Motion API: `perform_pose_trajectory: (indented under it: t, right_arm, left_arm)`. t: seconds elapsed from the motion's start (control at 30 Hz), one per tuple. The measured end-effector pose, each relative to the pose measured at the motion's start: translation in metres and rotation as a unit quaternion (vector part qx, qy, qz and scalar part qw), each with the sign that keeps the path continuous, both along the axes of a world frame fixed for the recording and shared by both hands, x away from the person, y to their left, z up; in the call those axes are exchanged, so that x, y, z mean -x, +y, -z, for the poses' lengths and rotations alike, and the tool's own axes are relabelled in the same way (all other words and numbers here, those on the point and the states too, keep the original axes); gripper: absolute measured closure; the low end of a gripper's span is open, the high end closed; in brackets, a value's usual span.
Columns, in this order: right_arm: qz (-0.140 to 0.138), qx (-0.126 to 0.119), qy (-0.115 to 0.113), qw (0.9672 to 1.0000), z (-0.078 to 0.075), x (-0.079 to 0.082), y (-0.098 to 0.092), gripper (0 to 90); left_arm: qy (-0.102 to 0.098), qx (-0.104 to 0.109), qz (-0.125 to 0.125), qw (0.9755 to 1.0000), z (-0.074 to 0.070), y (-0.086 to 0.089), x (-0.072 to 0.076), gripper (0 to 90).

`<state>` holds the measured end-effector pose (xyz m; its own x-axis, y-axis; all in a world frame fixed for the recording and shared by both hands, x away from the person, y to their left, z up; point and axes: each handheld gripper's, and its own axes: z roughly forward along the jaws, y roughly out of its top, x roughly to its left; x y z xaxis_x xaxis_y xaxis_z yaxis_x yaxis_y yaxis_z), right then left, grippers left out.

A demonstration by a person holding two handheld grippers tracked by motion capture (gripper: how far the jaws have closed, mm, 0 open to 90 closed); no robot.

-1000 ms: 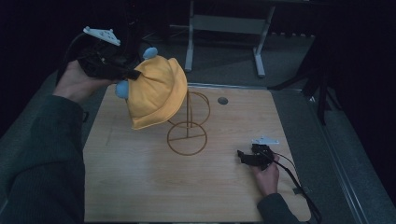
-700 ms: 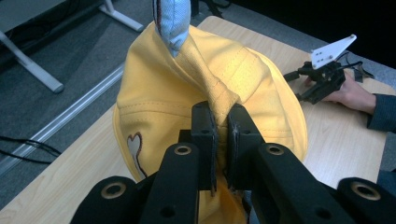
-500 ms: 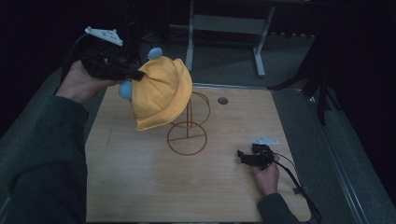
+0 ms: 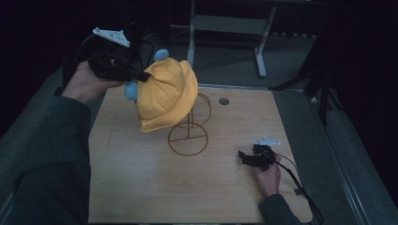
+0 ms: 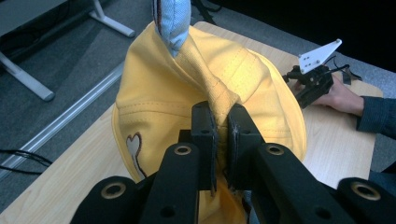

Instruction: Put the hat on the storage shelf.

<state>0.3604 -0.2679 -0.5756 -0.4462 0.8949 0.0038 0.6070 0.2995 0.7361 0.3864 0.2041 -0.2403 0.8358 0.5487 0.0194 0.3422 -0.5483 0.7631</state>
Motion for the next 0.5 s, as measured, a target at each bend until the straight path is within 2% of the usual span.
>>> perform_pose_trajectory:
  t: [0.5]
  right_arm:
    - [0.0,0.0,0.0,1.0,0.0,0.0,0.0,23.5]
  left_arm:
    - [0.001,-0.015,0.009,0.9998,0.003,-0.019,-0.004,83.1]
